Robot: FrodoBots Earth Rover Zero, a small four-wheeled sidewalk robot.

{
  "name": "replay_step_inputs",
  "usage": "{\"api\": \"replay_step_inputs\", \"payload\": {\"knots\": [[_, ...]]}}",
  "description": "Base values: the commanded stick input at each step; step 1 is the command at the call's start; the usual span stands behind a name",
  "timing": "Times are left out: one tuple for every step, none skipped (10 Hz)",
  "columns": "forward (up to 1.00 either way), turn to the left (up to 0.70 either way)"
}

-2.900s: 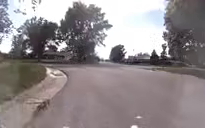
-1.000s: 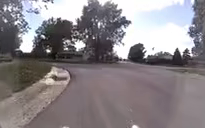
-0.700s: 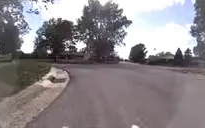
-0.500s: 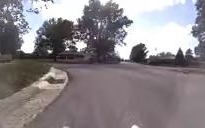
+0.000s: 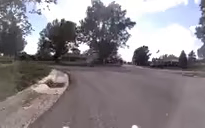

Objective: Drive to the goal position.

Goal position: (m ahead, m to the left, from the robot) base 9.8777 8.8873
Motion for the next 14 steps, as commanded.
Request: {"api": "replay_step_inputs", "payload": {"knots": [[0.85, 0.34], [0.85, 0.34], [0.85, 0.19], [0.85, 0.03], [0.85, 0.0], [0.85, 0.0], [0.85, 0.0], [0.85, 0.0], [0.85, 0.0], [0.85, 0.0], [0.85, 0.0], [0.85, 0.0], [0.85, 0.0], [0.85, 0.0]]}}
